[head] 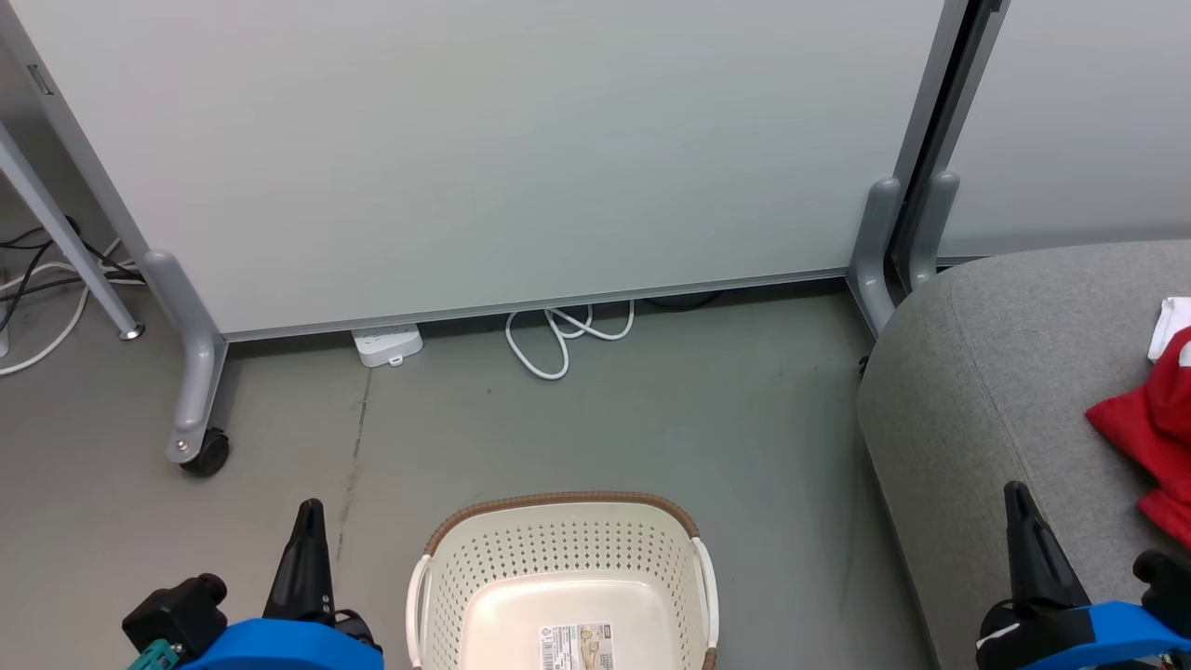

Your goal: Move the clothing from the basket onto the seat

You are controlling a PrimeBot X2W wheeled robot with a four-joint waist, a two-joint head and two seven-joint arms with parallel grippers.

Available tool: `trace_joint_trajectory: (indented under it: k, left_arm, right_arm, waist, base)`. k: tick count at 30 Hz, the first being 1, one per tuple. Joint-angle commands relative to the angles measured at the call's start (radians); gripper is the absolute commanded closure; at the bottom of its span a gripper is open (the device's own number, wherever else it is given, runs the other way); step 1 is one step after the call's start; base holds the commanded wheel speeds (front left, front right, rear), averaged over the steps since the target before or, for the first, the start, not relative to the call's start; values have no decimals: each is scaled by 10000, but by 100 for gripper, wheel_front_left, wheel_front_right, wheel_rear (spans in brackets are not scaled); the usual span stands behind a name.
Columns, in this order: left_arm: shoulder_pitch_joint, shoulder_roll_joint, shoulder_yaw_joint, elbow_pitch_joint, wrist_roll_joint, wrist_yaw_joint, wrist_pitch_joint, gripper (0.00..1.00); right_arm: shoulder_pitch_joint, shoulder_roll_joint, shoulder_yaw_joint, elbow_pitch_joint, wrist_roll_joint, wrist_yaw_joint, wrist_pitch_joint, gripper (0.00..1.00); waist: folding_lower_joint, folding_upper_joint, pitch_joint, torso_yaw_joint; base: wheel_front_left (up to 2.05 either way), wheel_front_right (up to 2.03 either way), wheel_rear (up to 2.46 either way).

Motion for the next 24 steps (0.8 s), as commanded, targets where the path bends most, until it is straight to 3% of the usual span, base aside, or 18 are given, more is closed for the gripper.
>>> trace_joint_trajectory:
  k: [1, 24]
  left_arm:
    - [-382, 32, 100, -191, -511, -5, 130, 100]
    - [-657, 37, 444, -266, -3681, -10, 930, 100]
  right_arm:
    - [-318, -5, -19, -162, 578, 0, 123, 100]
    - [-590, 87, -26, -144, 3936, 1, 928, 100]
  waist:
    - [0, -1, 3, -6]
    - [0, -1, 36, -80]
  base:
    - [0, 0, 0]
    - [0, 0, 0]
